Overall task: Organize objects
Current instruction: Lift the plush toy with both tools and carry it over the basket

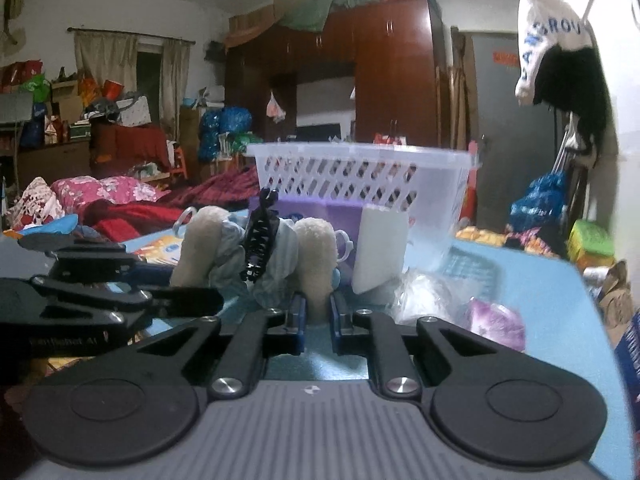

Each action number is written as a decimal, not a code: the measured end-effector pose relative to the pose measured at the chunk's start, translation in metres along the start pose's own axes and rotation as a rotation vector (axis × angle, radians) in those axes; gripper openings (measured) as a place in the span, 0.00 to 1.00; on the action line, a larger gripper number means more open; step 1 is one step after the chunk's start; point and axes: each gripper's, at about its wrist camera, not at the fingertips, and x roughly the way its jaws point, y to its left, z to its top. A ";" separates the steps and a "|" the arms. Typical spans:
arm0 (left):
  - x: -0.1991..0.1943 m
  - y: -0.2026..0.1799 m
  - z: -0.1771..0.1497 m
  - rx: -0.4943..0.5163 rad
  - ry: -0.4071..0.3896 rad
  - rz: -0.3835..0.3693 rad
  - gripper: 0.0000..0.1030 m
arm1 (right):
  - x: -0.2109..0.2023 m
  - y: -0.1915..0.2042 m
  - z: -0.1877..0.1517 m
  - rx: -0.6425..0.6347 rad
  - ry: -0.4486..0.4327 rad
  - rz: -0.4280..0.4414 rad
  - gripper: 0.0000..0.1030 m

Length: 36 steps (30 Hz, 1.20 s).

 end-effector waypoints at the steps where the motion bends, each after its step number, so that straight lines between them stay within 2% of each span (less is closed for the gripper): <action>1: -0.004 0.001 0.002 -0.006 -0.016 0.000 0.29 | -0.004 0.002 0.003 -0.007 -0.009 -0.001 0.13; 8: -0.021 0.011 0.019 -0.037 -0.098 -0.001 0.29 | -0.019 0.015 0.025 -0.056 -0.092 -0.022 0.13; 13: -0.032 0.014 0.040 -0.020 -0.189 -0.004 0.29 | -0.024 0.022 0.048 -0.089 -0.162 -0.031 0.13; 18: -0.025 0.028 0.076 -0.016 -0.240 -0.015 0.29 | -0.021 0.025 0.076 -0.121 -0.223 -0.052 0.13; 22: -0.004 0.047 0.114 -0.030 -0.257 -0.024 0.28 | 0.001 0.017 0.106 -0.130 -0.241 -0.090 0.13; 25: 0.022 0.060 0.137 -0.051 -0.222 -0.011 0.28 | 0.028 0.006 0.127 -0.112 -0.226 -0.106 0.13; 28: 0.057 0.075 0.157 -0.076 -0.144 -0.004 0.28 | 0.065 -0.010 0.142 -0.088 -0.169 -0.136 0.13; 31: 0.104 0.093 0.171 -0.095 -0.019 0.001 0.28 | 0.101 -0.034 0.151 -0.025 -0.089 -0.161 0.13; 33: 0.134 0.105 0.173 -0.116 0.067 -0.009 0.28 | 0.125 -0.051 0.154 0.024 -0.030 -0.166 0.13; 36: 0.176 0.117 0.174 -0.124 0.169 0.017 0.28 | 0.166 -0.075 0.153 0.106 0.080 -0.173 0.13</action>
